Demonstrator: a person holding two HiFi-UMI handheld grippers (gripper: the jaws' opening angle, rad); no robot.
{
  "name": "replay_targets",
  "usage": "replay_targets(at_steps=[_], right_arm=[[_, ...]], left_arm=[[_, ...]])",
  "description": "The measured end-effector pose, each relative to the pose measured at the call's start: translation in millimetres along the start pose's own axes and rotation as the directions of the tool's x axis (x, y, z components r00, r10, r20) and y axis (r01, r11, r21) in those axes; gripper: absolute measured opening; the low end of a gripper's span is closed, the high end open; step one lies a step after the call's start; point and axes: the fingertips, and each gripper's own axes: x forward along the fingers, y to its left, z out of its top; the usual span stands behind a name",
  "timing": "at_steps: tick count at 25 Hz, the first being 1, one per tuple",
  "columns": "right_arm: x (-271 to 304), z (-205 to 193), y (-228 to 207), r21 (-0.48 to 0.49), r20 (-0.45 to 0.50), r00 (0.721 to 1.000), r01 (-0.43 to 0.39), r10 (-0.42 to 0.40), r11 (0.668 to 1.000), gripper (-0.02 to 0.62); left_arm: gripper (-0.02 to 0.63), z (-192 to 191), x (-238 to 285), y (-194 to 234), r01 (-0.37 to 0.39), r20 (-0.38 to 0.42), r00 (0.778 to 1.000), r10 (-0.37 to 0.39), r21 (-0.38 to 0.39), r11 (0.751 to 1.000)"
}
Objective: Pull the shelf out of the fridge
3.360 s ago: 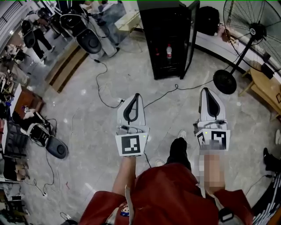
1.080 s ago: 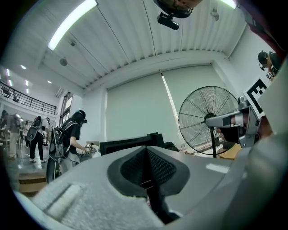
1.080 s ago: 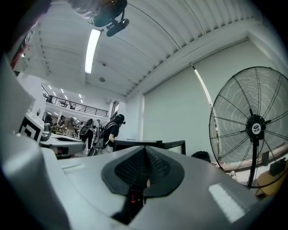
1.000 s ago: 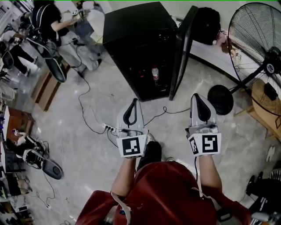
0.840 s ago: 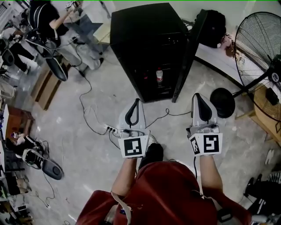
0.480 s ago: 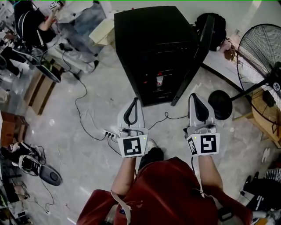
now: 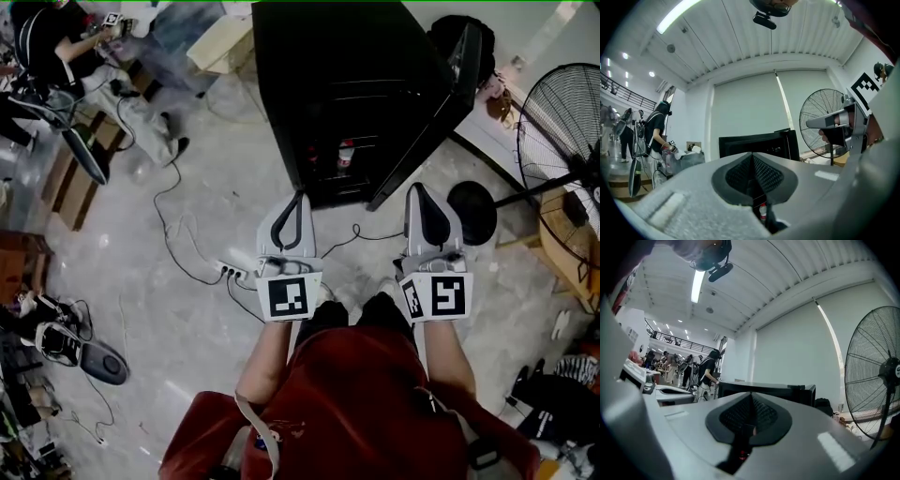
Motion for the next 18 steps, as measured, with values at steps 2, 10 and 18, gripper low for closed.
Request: replay_targets(at_steps=[2, 10, 18], right_arm=[[4.1, -5.2, -5.7, 0.005, -0.010, 1.000, 0.000, 0.000, 1.000, -0.003], [20.6, -22.7, -45.5, 0.038, -0.011, 0.999, -0.037, 0.038, 0.999, -0.003], [32.3, -43.9, -91.7, 0.080, -0.004, 0.989, -0.146, 0.147, 0.986, -0.003]], left_arm=[[-0.003, -4.4, 8.1, -3.5, 0.004, -0.010, 1.000, -0.004, -0.002, 1.000], [-0.003, -12.6, 43.7, -37.5, -0.006, -0.038, 0.999, 0.006, 0.011, 1.000], [-0.003, -19.5, 76.0, -78.2, -0.084, -0.090, 0.992, 0.085, 0.018, 0.996]])
